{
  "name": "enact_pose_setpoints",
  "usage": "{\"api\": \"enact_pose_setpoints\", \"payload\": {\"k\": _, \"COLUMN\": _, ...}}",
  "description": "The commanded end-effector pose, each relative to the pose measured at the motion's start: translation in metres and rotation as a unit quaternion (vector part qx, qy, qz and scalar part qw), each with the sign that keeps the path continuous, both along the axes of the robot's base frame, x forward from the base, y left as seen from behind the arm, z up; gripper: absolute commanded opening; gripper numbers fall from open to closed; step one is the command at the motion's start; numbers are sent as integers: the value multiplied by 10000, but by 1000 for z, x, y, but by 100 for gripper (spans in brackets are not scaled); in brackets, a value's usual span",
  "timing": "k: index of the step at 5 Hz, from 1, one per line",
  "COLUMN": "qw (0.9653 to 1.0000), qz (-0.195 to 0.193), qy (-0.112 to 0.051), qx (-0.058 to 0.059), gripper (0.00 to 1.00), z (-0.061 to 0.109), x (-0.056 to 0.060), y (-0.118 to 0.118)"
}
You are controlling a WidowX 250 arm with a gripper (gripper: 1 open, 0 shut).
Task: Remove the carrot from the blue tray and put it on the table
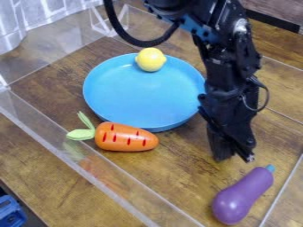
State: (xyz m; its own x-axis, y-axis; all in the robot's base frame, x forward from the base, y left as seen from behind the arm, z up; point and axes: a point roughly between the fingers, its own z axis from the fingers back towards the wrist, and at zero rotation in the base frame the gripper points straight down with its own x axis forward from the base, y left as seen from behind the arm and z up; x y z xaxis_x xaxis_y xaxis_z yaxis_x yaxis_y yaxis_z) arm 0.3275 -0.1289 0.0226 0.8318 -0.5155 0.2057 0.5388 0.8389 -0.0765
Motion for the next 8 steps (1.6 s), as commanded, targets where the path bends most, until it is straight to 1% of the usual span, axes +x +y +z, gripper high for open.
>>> {"api": "enact_pose_setpoints", "payload": {"k": 1, "qw": 9997, "qz": -72, "qy": -181, "qx": -135, "gripper": 0, "z": 14, "x": 1, "y": -5}}
{"api": "enact_pose_setpoints", "payload": {"k": 2, "qw": 9998, "qz": -31, "qy": -149, "qx": -153, "gripper": 100, "z": 14, "x": 1, "y": -7}}
{"api": "enact_pose_setpoints", "payload": {"k": 3, "qw": 9998, "qz": 11, "qy": -122, "qx": -168, "gripper": 100, "z": 15, "x": 2, "y": -9}}
{"api": "enact_pose_setpoints", "payload": {"k": 4, "qw": 9998, "qz": 55, "qy": -126, "qx": -151, "gripper": 0, "z": 20, "x": 2, "y": -10}}
{"api": "enact_pose_setpoints", "payload": {"k": 5, "qw": 9998, "qz": 88, "qy": -103, "qx": -136, "gripper": 0, "z": 25, "x": -4, "y": -5}}
{"api": "enact_pose_setpoints", "payload": {"k": 6, "qw": 9997, "qz": 126, "qy": -124, "qx": -152, "gripper": 100, "z": 33, "x": -11, "y": 0}}
{"api": "enact_pose_setpoints", "payload": {"k": 7, "qw": 9996, "qz": 103, "qy": -144, "qx": -208, "gripper": 100, "z": 35, "x": -9, "y": -9}}
{"api": "enact_pose_setpoints", "payload": {"k": 8, "qw": 9995, "qz": 177, "qy": -142, "qx": -215, "gripper": 0, "z": 40, "x": -5, "y": -16}}
